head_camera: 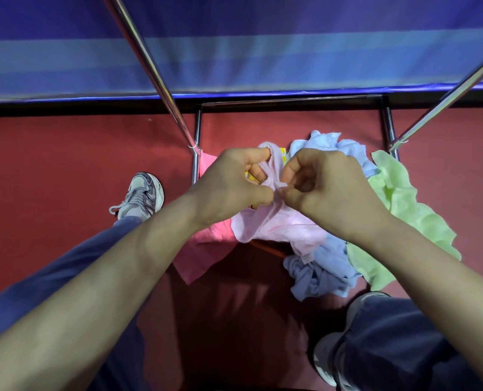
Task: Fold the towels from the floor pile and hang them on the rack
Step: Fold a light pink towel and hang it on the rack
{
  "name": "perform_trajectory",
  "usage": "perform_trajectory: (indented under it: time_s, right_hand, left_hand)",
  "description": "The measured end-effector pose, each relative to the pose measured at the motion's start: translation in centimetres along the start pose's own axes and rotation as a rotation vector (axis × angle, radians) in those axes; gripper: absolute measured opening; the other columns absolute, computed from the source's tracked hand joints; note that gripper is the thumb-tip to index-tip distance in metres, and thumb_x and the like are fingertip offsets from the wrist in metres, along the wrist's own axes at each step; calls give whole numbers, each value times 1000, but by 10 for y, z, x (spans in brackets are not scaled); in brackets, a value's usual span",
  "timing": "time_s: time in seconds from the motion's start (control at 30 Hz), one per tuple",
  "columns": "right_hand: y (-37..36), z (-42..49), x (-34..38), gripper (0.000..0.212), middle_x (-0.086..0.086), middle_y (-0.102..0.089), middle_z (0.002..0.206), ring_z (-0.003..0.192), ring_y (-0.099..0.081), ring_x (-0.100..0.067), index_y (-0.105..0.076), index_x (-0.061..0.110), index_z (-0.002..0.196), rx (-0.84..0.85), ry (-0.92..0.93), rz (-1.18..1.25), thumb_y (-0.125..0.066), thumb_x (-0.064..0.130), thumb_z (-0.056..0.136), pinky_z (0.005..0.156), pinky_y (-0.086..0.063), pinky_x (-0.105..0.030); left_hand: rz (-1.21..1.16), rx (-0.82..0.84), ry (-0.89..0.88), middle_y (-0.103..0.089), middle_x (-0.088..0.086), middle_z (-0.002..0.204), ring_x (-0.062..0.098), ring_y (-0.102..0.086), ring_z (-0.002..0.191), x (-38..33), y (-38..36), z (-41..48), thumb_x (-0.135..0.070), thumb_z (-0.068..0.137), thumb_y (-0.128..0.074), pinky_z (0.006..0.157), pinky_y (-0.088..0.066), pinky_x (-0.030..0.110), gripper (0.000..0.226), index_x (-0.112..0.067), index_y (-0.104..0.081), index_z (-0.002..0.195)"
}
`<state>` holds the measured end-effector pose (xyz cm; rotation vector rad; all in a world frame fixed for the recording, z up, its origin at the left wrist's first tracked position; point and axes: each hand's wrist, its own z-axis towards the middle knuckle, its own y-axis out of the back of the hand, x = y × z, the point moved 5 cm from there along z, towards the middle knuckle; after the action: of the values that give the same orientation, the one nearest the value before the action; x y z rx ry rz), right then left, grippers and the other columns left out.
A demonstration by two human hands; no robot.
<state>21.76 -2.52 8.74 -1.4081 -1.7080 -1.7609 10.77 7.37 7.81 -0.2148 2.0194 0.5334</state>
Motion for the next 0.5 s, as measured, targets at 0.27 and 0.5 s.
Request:
perform_trajectory:
  time_s: [0.27,0.5]
  right_hand:
    - [-1,-1,3,27,4,-64,82,75,-60,-16,-60,20,88,-29,162,-63,-83,21,73,72,-52,-38]
    - [4,-1,4,19,7,-64,69,64,-63,-14,-61,20,84,-94,203,-86,-79,19,79,70,-54,-42]
  left_hand:
    - [-336,-41,141,-49,8,81,19,-62,73,5,1,-1,16,86,-63,86,-57,50,37,-10,-60,111]
    - [-421,-25,189,-56,15,94,27,-69,92,12,3,-1,15,88,-62,83,-62,36,67,1,-38,149]
